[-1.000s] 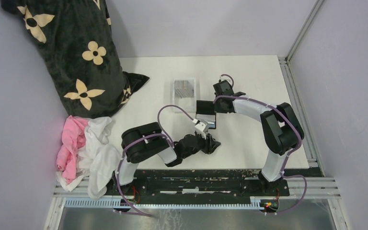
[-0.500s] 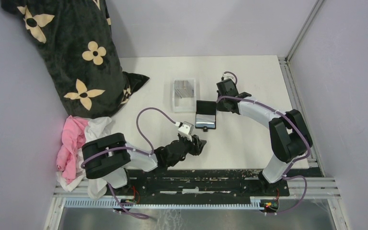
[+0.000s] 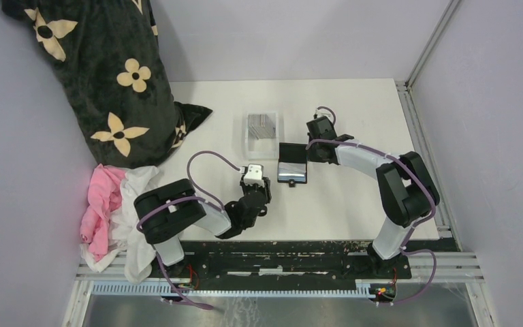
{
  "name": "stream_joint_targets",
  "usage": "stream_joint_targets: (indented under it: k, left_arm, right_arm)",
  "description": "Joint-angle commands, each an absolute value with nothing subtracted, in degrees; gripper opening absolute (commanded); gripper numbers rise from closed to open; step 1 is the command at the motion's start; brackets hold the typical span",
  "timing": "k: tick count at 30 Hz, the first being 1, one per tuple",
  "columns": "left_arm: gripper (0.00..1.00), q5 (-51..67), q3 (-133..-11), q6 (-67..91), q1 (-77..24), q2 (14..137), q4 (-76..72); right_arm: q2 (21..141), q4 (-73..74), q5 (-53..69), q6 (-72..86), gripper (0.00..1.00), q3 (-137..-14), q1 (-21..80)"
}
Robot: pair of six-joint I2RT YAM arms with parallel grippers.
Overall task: Put the credit cards into the card holder
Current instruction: Adjust the card holder at the center of the board.
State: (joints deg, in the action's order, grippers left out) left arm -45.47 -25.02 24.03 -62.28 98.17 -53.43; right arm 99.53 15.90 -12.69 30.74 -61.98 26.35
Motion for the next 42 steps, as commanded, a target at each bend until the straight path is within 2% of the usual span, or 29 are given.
stream_joint_targets:
  k: [1,7,18,42]
  left_arm:
    - [0.47,-47.1,-28.6,22.9,-58.9,101.0,-56.6]
    - [0.45,-34.9,-33.6,23.4,-54.5,106.5,-55.7]
    - [0.43,-19.8,-36.3,26.7,-54.5,113.7,-55.9]
    - [0.43,-14.2,-40.4,28.9,-65.5,119.3,-54.8]
  right_arm:
    - [101.9,13.5,-13.0,31.0,0.22,-63.6,26.3]
    - [103.7,13.1,-13.3,30.9,0.22,-64.5,25.9]
    - [105.9,12.4,-11.4,31.1,0.22,-65.9,24.1]
    - [102.7,12.7,-7.9,29.1,0.23,-59.1,22.6]
